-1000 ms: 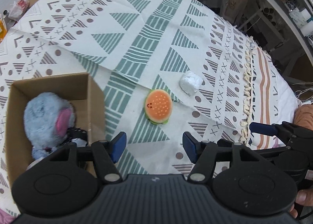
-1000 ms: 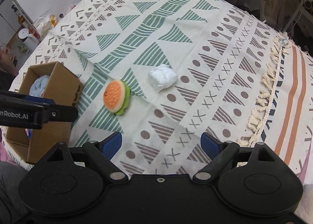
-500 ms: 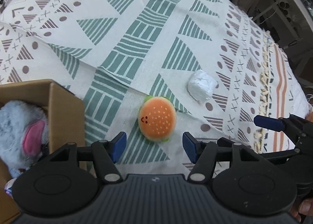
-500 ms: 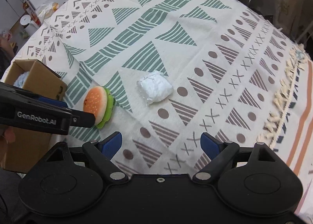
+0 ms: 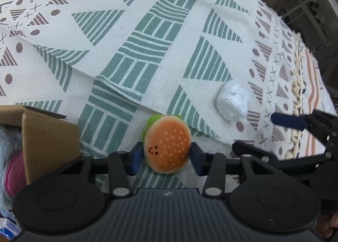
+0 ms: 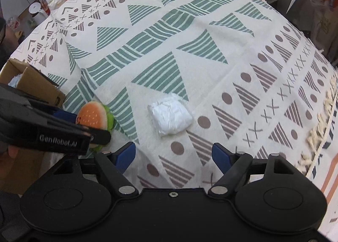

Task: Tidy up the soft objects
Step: 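Grasp the orange burger plush with the left tool while the right tool reaches the white item, then close the right tool on the white plastic-wrapped item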

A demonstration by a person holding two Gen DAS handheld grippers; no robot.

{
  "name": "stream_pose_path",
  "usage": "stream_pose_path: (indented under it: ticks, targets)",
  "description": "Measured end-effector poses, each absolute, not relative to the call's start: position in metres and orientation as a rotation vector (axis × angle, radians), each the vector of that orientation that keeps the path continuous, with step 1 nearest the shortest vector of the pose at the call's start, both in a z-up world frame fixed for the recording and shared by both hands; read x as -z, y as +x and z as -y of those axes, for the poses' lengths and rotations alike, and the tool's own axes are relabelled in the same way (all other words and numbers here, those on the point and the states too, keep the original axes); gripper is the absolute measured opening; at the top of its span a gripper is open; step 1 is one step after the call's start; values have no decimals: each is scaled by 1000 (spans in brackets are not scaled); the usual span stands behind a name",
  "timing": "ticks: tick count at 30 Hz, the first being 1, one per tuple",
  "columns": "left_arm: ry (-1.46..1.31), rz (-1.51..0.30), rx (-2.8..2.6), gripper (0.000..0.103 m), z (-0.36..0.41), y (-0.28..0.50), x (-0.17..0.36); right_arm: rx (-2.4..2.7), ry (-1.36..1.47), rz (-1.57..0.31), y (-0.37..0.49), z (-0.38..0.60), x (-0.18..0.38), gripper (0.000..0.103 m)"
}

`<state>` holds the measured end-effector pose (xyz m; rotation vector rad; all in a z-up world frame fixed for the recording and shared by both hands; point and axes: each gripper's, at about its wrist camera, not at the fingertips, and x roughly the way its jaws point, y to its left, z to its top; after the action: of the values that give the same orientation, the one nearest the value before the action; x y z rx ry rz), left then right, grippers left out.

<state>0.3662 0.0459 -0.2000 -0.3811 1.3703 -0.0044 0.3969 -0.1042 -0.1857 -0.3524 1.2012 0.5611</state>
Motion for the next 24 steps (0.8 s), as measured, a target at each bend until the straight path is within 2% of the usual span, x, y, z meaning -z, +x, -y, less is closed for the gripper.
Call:
stream_pose_path:
  ticks: [3,14,20,21,24]
  targets:
    - [-382,-1363,17,40,-48,366,199,-557,-356,-1197,402,101,188,76]
    - [-367,-1346,-15,39,-53,362,193,-562,-382,-1158,409,91,196,70]
    - [-361,-1341,-36,39,-53,362,192,-563,-375,-1122,407,93,200,52]
    - [-360,-1339,-37,39,-53,362,192,-564,-374,-1109,406,95,200,45]
    - [-359,-1338,-42,39,-52,363,192,-560,-338,-1112,406,104,199,43]
